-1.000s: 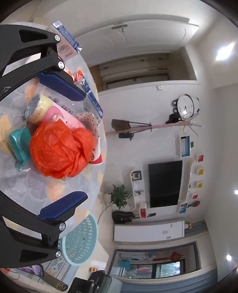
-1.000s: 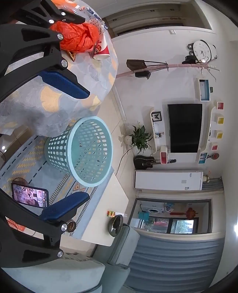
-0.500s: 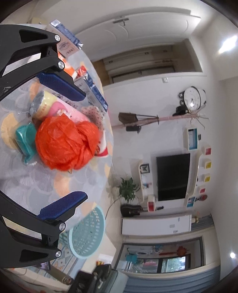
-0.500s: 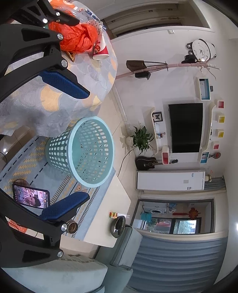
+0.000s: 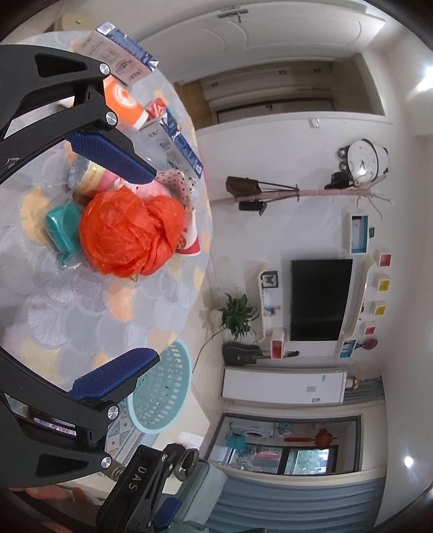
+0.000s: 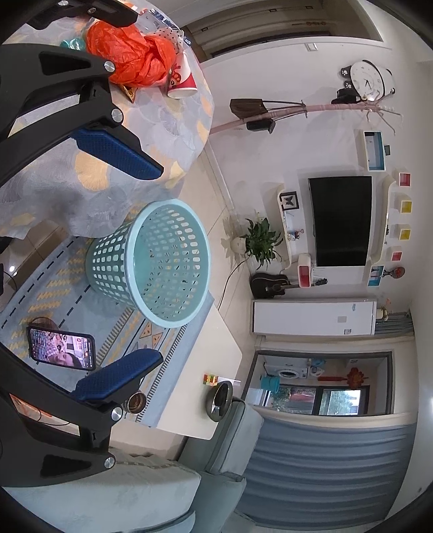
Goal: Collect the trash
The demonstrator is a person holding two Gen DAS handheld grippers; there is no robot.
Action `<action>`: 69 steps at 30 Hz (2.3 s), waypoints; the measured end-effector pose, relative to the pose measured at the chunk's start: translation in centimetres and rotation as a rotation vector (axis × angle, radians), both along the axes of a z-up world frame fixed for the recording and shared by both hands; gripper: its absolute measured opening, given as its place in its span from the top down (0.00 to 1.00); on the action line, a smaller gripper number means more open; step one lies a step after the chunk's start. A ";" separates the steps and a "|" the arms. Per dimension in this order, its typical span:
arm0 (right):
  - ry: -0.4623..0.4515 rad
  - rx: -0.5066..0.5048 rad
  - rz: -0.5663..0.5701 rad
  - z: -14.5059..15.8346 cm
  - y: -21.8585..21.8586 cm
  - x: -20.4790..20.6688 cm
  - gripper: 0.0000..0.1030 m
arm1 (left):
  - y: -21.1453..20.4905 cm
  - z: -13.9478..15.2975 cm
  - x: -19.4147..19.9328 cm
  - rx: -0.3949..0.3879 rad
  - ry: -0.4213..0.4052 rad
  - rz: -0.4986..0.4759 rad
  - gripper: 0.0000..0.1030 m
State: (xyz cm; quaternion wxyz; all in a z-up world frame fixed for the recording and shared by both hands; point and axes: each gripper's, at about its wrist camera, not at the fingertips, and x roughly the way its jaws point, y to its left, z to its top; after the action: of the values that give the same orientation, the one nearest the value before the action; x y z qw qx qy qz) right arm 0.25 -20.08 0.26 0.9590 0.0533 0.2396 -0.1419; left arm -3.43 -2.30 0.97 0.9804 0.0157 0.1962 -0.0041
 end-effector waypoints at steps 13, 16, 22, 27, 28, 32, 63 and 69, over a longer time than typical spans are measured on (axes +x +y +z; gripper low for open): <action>-0.005 -0.010 0.001 0.1 0.0 -0.1 0.06 | -0.2 0.0 0.0 -0.021 0.010 -0.036 0.07; -0.008 -0.013 0.002 0.2 -0.1 -0.2 0.06 | 0.0 0.0 0.2 -0.028 0.021 -0.035 0.07; -0.008 -0.016 0.001 0.2 -0.1 -0.3 0.06 | 0.4 0.2 0.1 -0.044 0.025 -0.033 0.07; -0.003 -0.016 0.003 0.2 0.0 -0.3 0.08 | 0.4 0.2 0.1 -0.044 0.029 -0.035 0.07; -0.002 -0.016 0.003 0.2 0.0 -0.4 0.08 | 0.4 0.2 0.1 -0.043 0.030 -0.035 0.07; -0.001 -0.018 0.003 0.3 0.2 -0.4 0.09 | 0.7 0.1 -0.1 -0.051 0.027 -0.034 0.07; 0.051 -0.002 0.343 2.0 9.8 1.4 0.51 | 13.6 1.0 -1.2 -0.092 0.137 0.116 0.07; 0.199 0.104 0.554 0.4 14.6 5.1 0.40 | 20.5 -1.0 2.2 -0.166 0.323 0.021 0.07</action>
State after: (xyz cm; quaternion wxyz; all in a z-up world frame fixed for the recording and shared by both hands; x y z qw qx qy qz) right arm 5.36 -5.47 0.66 0.9290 0.0210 0.3446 0.1331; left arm -1.25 18.24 -0.04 0.9342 -0.0684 0.3500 -0.0124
